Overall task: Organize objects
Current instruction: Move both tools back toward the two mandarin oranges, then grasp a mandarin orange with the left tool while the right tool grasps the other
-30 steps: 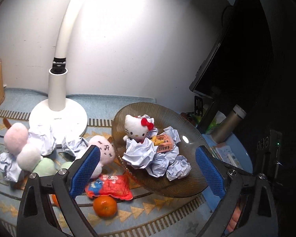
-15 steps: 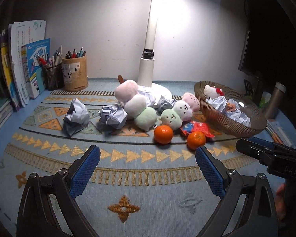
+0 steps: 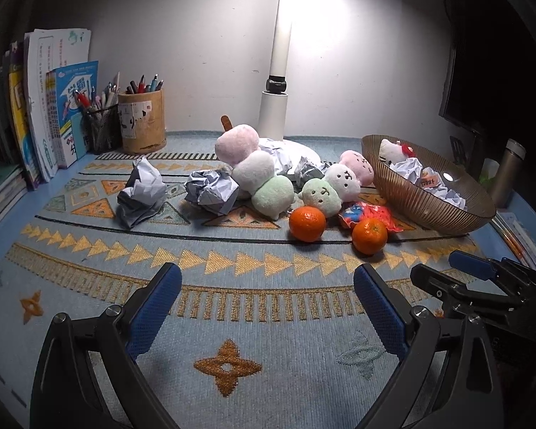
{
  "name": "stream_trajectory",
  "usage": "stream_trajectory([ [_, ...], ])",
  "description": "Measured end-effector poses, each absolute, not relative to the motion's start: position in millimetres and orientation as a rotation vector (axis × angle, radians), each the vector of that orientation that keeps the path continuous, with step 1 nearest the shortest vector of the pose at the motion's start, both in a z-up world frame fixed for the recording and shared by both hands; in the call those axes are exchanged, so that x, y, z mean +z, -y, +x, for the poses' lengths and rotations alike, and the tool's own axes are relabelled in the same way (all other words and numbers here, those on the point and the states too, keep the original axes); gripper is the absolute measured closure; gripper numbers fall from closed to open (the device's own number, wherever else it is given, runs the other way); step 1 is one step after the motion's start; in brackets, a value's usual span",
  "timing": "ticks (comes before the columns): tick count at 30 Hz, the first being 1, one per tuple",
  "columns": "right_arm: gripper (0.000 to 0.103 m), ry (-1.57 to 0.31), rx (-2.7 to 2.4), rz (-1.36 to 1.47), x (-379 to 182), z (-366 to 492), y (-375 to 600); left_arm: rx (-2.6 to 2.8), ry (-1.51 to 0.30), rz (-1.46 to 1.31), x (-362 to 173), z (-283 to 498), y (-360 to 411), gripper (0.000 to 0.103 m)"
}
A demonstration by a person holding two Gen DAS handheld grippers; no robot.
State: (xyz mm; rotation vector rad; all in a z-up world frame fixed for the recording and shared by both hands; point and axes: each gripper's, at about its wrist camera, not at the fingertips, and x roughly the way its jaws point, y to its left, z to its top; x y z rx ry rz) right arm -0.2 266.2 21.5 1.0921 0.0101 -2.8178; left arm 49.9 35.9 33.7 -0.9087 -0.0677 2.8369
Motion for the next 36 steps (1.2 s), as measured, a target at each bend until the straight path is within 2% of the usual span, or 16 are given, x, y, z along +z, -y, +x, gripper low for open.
stream_trajectory([
  [4, 0.038, 0.064, -2.806, 1.127, 22, -6, -275, 2.761, 0.036, -0.981, 31, 40, -40, 0.006],
  [5, 0.042, 0.085, -2.784, 1.154, 21, -11, -276, 2.716, 0.021, -1.016, 30, 33, -43, 0.006],
  [8, 0.051, 0.208, -2.685, 1.196, 19, -27, -280, 2.647, -0.078, -1.062, 38, 12, -52, 0.007],
  [12, 0.052, 0.267, -2.659, 1.207, 22, -50, -275, 2.640, -0.212, -1.010, 47, -21, -63, 0.008],
  [13, 0.052, 0.274, -2.661, 1.212, 22, -55, -273, 2.592, -0.189, -1.033, 43, -31, -64, 0.010],
  [16, 0.054, 0.298, -2.651, 1.252, 18, -71, -272, 2.487, -0.120, -1.102, 29, -56, -65, 0.027],
  [18, 0.054, 0.348, -2.623, 1.264, 14, -79, -276, 2.473, -0.115, -1.124, 19, -66, -65, 0.028],
  [21, 0.054, 0.276, -2.604, 1.260, 12, -84, -268, 2.387, -0.021, -1.174, 8, -77, -64, 0.034],
  [23, 0.054, 0.231, -2.592, 1.263, 9, -85, -260, 2.365, -0.010, -1.195, 4, -80, -67, 0.050],
  [27, 0.054, 0.241, -2.589, 1.289, 3, -94, -257, 2.359, 0.002, -1.178, 5, -81, -69, 0.067],
  [28, 0.054, 0.246, -2.595, 1.297, 2, -97, -257, 2.366, -0.015, -1.173, 6, -80, -71, 0.068],
  [30, 0.063, 0.255, -2.585, 1.312, 0, -101, -257, 2.381, -0.050, -1.162, 7, -78, -74, 0.068],
  [36, 0.064, 0.289, -2.596, 1.247, 13, -84, -263, 2.389, -0.027, -1.139, 14, -64, -73, 0.068],
])
